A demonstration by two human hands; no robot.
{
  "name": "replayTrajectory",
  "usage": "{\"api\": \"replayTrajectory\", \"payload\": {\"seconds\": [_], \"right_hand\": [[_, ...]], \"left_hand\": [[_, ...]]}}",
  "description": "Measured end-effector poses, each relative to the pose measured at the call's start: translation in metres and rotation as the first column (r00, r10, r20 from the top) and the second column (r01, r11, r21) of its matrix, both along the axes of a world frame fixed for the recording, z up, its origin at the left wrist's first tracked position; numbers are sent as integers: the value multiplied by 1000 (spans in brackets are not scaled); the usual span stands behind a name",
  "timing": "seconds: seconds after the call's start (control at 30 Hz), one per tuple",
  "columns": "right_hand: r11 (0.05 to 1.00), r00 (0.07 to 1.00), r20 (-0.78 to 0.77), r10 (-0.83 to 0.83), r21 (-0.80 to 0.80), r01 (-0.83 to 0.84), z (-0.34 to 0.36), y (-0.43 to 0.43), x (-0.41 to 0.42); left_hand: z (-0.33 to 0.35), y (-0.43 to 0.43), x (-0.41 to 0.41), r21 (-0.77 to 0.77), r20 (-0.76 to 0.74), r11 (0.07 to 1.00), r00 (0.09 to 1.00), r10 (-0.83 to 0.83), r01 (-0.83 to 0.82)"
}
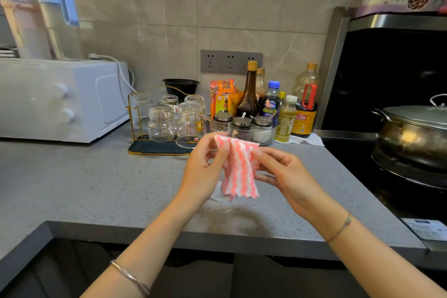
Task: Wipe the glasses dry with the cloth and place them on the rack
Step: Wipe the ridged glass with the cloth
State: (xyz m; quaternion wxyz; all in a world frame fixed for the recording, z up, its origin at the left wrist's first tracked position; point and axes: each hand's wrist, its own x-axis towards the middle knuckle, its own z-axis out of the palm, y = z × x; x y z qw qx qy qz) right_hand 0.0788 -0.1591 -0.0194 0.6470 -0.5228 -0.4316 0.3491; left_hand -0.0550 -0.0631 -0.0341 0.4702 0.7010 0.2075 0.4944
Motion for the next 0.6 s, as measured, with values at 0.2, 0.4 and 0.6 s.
{"api": "replayTrajectory", "payload": {"seconds": [0.2,0.4,0.6], "right_hand": [[993,997,-68,-43,108,50,3,2,-5],[990,988,-145,54,136,-34,8,3,-5],[980,993,108,-47,199,24,12,1,-2]], "left_hand": [[6,-17,-4,-139,83,989,996,-37,49],[9,-17,-6,-95,-17,994,998,-62,60],[17,-15,-9,-244,-6,954,984,-180,173]]}}
